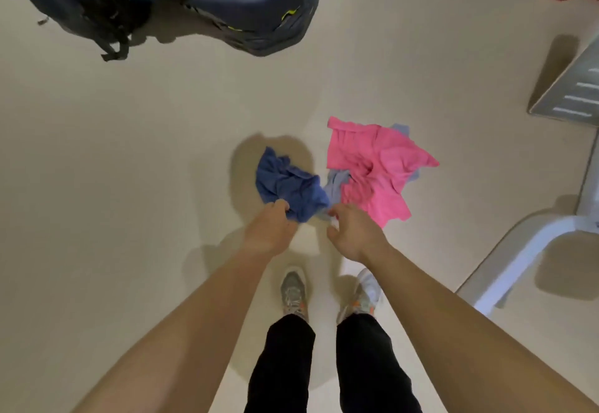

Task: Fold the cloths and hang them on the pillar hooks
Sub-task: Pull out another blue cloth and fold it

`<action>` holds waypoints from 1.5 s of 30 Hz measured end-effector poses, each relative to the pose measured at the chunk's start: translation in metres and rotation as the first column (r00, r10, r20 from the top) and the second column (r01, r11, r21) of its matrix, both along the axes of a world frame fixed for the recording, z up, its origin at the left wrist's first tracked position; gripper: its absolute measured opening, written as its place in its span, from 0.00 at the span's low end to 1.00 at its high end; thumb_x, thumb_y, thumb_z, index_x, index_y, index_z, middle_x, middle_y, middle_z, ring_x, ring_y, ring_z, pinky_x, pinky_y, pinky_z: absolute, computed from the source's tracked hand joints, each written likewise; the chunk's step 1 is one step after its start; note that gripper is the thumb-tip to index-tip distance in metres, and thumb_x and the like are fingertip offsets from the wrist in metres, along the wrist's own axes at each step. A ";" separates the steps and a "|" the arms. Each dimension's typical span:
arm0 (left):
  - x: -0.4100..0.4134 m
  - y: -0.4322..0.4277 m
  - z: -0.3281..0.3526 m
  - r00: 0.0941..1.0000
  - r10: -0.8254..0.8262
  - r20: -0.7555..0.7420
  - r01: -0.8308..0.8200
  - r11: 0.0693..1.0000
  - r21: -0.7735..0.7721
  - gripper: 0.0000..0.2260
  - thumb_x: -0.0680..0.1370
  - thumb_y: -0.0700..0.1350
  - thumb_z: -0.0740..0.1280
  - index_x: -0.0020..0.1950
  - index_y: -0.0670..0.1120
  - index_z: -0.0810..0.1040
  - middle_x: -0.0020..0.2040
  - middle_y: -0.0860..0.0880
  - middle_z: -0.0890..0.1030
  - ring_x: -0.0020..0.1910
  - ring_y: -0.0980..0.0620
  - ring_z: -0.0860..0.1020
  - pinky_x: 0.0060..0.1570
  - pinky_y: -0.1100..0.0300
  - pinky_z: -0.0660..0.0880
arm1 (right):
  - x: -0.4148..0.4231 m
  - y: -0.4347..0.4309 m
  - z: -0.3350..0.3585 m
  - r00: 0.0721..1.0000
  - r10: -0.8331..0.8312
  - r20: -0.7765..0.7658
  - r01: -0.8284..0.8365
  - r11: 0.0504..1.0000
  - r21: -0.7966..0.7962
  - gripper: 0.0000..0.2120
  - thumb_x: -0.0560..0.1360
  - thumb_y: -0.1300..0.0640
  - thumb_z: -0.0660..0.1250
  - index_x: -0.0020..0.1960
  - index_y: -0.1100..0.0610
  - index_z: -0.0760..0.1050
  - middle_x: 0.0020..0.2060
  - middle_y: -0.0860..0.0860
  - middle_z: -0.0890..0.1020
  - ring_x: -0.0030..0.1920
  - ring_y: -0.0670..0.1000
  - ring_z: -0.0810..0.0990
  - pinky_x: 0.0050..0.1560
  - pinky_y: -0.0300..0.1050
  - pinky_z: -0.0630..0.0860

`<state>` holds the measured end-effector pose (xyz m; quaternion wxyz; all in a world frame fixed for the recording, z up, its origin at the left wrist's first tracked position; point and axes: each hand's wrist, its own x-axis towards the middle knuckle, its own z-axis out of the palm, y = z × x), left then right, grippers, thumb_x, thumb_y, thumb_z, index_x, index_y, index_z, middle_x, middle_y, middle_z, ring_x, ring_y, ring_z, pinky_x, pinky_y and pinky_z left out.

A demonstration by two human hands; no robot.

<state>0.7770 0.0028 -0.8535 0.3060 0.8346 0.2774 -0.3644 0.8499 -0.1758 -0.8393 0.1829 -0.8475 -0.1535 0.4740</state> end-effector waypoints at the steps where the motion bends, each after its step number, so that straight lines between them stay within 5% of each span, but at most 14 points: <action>1: -0.011 0.005 -0.034 1.000 0.018 -0.015 -0.018 1.000 0.000 0.16 0.81 0.46 0.63 0.67 0.41 0.71 0.61 0.45 0.76 0.59 0.44 0.76 0.50 0.53 0.70 | -0.007 0.006 -0.034 1.000 0.027 -0.009 -0.027 1.000 -0.009 0.19 0.77 0.57 0.64 0.66 0.58 0.73 0.60 0.57 0.78 0.60 0.60 0.76 0.57 0.54 0.75; 8: -0.048 0.019 -0.255 0.991 0.120 0.053 -0.123 0.991 0.061 0.22 0.79 0.47 0.65 0.73 0.46 0.66 0.68 0.45 0.72 0.64 0.44 0.72 0.51 0.54 0.69 | -0.027 0.024 -0.280 0.998 0.056 0.011 -0.055 0.995 -0.081 0.18 0.74 0.57 0.61 0.63 0.57 0.72 0.60 0.59 0.76 0.57 0.62 0.77 0.53 0.52 0.75; 15: -0.017 0.041 -0.421 0.977 -0.017 0.211 -0.043 0.960 0.275 0.34 0.79 0.53 0.66 0.81 0.55 0.51 0.81 0.48 0.50 0.75 0.40 0.58 0.66 0.46 0.70 | 0.010 0.070 -0.440 0.928 0.058 0.368 -0.073 0.997 0.026 0.29 0.74 0.62 0.62 0.74 0.55 0.64 0.69 0.57 0.69 0.64 0.65 0.70 0.60 0.58 0.72; 18: -0.015 0.044 -0.455 0.968 0.011 0.252 -0.085 0.954 0.287 0.25 0.79 0.51 0.66 0.75 0.54 0.63 0.73 0.47 0.64 0.65 0.41 0.68 0.59 0.47 0.74 | 0.017 0.090 -0.476 0.904 0.185 0.386 -0.196 0.980 -0.009 0.28 0.78 0.56 0.62 0.76 0.51 0.61 0.70 0.54 0.69 0.66 0.62 0.67 0.60 0.57 0.70; 22: -0.046 0.032 -0.447 0.976 0.028 0.217 -0.071 0.979 0.193 0.12 0.77 0.45 0.67 0.59 0.50 0.72 0.59 0.46 0.71 0.49 0.45 0.74 0.44 0.52 0.73 | 0.003 0.086 -0.473 0.939 0.198 0.282 -0.179 0.980 -0.090 0.11 0.79 0.53 0.62 0.60 0.51 0.76 0.57 0.56 0.81 0.58 0.62 0.77 0.49 0.49 0.72; 27: -0.101 0.004 -0.363 0.981 0.182 0.068 -0.185 0.982 0.041 0.18 0.74 0.49 0.69 0.62 0.51 0.72 0.60 0.51 0.74 0.47 0.49 0.77 0.46 0.50 0.77 | -0.038 0.050 -0.368 0.996 0.009 0.085 -0.024 0.984 0.178 0.09 0.81 0.58 0.57 0.44 0.48 0.70 0.40 0.51 0.81 0.42 0.54 0.78 0.42 0.46 0.69; 31: -0.105 -0.018 -0.240 0.844 0.472 0.253 -0.410 0.874 -0.261 0.29 0.76 0.45 0.73 0.74 0.50 0.67 0.61 0.52 0.77 0.50 0.57 0.79 0.50 0.61 0.77 | -0.054 0.032 -0.232 0.996 0.020 -0.092 0.008 0.957 0.291 0.13 0.82 0.58 0.57 0.41 0.45 0.71 0.31 0.45 0.76 0.31 0.43 0.72 0.35 0.39 0.66; 35: -0.081 -0.034 -0.091 0.809 0.483 0.335 -0.386 0.866 -0.318 0.12 0.74 0.39 0.74 0.56 0.47 0.83 0.51 0.56 0.78 0.51 0.55 0.78 0.50 0.70 0.73 | -0.056 0.023 -0.076 0.992 -0.028 -0.121 0.070 0.929 0.363 0.12 0.82 0.57 0.59 0.41 0.48 0.73 0.31 0.46 0.74 0.31 0.44 0.70 0.33 0.38 0.65; 37: -0.065 -0.039 -0.008 0.775 0.532 0.342 -0.420 0.837 -0.352 0.07 0.73 0.37 0.73 0.49 0.45 0.84 0.45 0.55 0.80 0.45 0.53 0.78 0.46 0.62 0.75 | -0.047 0.017 0.004 0.995 -0.063 -0.074 0.086 0.927 0.366 0.12 0.82 0.55 0.61 0.40 0.50 0.72 0.30 0.47 0.72 0.30 0.45 0.68 0.32 0.42 0.63; 40: -0.041 -0.043 0.112 0.739 0.547 0.394 -0.393 0.825 -0.408 0.07 0.68 0.46 0.69 0.44 0.54 0.84 0.43 0.52 0.84 0.43 0.57 0.80 0.46 0.57 0.75 | -0.029 0.001 0.120 0.989 -0.147 0.018 0.128 0.910 0.393 0.10 0.79 0.53 0.64 0.40 0.50 0.73 0.29 0.47 0.75 0.31 0.48 0.72 0.34 0.49 0.69; 42: -0.025 -0.045 0.186 0.761 0.488 0.427 -0.321 0.856 -0.406 0.05 0.69 0.48 0.70 0.41 0.59 0.82 0.41 0.56 0.83 0.41 0.60 0.79 0.45 0.58 0.74 | -0.018 -0.012 0.198 0.973 -0.217 0.073 0.166 0.891 0.423 0.12 0.79 0.52 0.66 0.36 0.48 0.72 0.27 0.44 0.75 0.30 0.45 0.72 0.33 0.46 0.70; 45: -0.009 -0.049 0.286 0.782 0.375 0.497 -0.185 0.902 -0.390 0.04 0.74 0.42 0.69 0.44 0.51 0.81 0.40 0.54 0.82 0.43 0.55 0.79 0.47 0.58 0.74 | -0.008 -0.031 0.306 0.955 -0.279 0.103 0.197 0.853 0.483 0.12 0.78 0.51 0.67 0.36 0.48 0.73 0.27 0.43 0.77 0.28 0.47 0.73 0.30 0.43 0.70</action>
